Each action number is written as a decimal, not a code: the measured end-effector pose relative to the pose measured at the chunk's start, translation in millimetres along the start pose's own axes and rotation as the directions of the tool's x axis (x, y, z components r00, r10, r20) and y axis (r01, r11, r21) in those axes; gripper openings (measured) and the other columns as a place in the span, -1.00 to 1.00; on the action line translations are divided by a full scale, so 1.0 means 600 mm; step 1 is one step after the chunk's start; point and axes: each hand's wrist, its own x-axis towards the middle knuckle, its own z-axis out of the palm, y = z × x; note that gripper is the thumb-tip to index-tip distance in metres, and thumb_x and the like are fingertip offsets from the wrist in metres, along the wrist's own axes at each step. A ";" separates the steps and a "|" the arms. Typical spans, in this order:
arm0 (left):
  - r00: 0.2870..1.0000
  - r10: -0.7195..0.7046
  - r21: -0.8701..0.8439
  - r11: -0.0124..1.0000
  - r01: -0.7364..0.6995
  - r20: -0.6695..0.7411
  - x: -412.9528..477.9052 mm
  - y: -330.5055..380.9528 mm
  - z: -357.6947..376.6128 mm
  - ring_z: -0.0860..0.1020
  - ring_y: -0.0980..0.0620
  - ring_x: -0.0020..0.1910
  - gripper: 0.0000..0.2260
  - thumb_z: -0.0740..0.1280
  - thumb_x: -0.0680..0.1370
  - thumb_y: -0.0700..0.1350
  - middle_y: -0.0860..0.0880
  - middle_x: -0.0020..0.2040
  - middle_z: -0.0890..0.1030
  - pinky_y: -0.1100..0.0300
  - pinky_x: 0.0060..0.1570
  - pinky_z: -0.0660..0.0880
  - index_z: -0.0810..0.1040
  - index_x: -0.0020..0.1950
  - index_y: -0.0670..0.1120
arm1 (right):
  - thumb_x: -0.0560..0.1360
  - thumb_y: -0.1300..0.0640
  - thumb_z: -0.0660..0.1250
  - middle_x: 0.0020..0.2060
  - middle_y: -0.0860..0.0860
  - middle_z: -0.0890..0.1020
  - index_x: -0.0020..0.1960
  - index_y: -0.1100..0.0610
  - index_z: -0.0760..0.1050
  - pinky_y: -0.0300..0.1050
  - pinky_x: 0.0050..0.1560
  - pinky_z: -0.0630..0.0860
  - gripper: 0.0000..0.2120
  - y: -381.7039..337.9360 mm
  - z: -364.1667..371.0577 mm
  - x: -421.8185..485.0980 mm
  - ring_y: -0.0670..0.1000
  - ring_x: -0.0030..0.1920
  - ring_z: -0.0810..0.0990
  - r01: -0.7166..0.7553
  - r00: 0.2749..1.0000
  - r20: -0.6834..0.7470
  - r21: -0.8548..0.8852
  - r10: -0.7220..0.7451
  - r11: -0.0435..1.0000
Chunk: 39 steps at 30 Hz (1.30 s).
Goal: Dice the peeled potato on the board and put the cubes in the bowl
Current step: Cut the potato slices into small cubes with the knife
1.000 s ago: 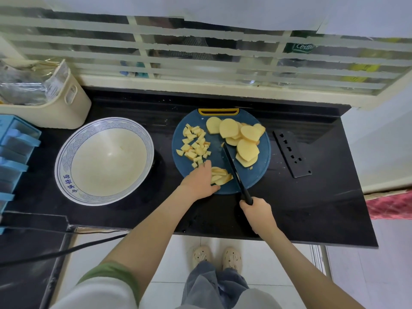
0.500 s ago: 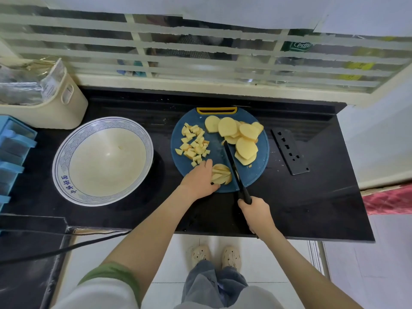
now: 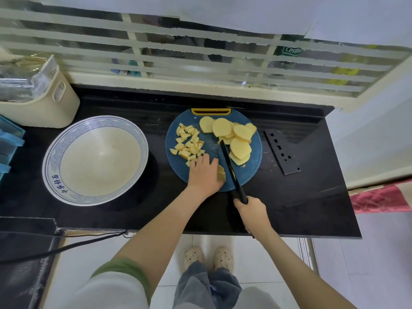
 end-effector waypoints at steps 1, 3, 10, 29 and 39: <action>1.000 0.005 -0.006 1.000 -0.005 -0.007 0.001 -0.001 0.001 0.29 -0.13 0.28 -0.46 0.28 0.50 0.17 -0.13 0.29 0.33 0.01 0.21 0.22 0.31 0.37 -0.10 | 0.59 0.00 0.27 -0.29 0.07 0.54 -0.18 0.14 0.46 -0.07 -0.28 0.48 -0.76 0.001 0.000 -0.001 0.04 -0.31 0.52 0.002 1.000 -0.005 0.002 -0.002 1.000; 1.000 0.013 -0.031 0.999 -0.013 -0.017 -0.002 -0.004 0.003 0.30 -0.12 0.27 -0.49 0.30 0.50 0.12 -0.12 0.28 0.33 0.00 0.21 0.22 0.33 0.35 -0.09 | 0.58 0.01 0.27 -0.30 0.07 0.53 -0.19 0.14 0.45 -0.06 -0.26 0.47 -0.75 0.002 0.000 -0.002 0.05 -0.31 0.52 0.003 1.000 -0.010 0.006 -0.003 1.000; 0.970 0.185 -0.049 0.980 -0.195 -0.159 -0.022 -0.013 0.013 0.46 -0.15 0.08 -0.70 0.45 0.40 -0.12 -0.13 0.15 0.46 -0.04 0.05 0.34 0.54 0.11 -0.06 | 0.59 0.02 0.27 -0.31 0.06 0.53 -0.18 0.14 0.45 -0.10 -0.31 0.44 -0.76 0.000 -0.003 -0.007 0.02 -0.31 0.51 0.018 1.000 -0.021 0.004 -0.017 1.000; 0.991 0.010 -0.314 0.948 -0.052 -0.135 -0.028 -0.051 0.031 0.35 0.01 0.24 -0.70 0.21 0.61 0.02 0.03 0.22 0.47 0.10 0.13 0.16 0.43 0.34 0.03 | 0.61 0.05 0.25 -0.41 0.05 0.44 -0.20 0.13 0.41 -0.12 -0.40 0.40 -0.75 -0.001 0.016 -0.029 -0.02 -0.46 0.41 -0.039 0.998 0.051 0.170 0.031 0.985; 0.969 -0.120 -0.407 0.913 0.021 -0.218 -0.020 -0.027 0.033 0.42 -0.02 0.03 -0.90 0.30 0.56 -0.12 -0.03 0.01 0.50 0.12 0.03 0.16 0.56 0.04 -0.05 | 0.61 0.07 0.24 -0.35 0.06 0.45 -0.18 0.14 0.42 -0.09 -0.28 0.45 -0.77 -0.010 0.044 -0.024 0.00 -0.38 0.42 -0.050 0.998 0.051 0.166 0.042 0.985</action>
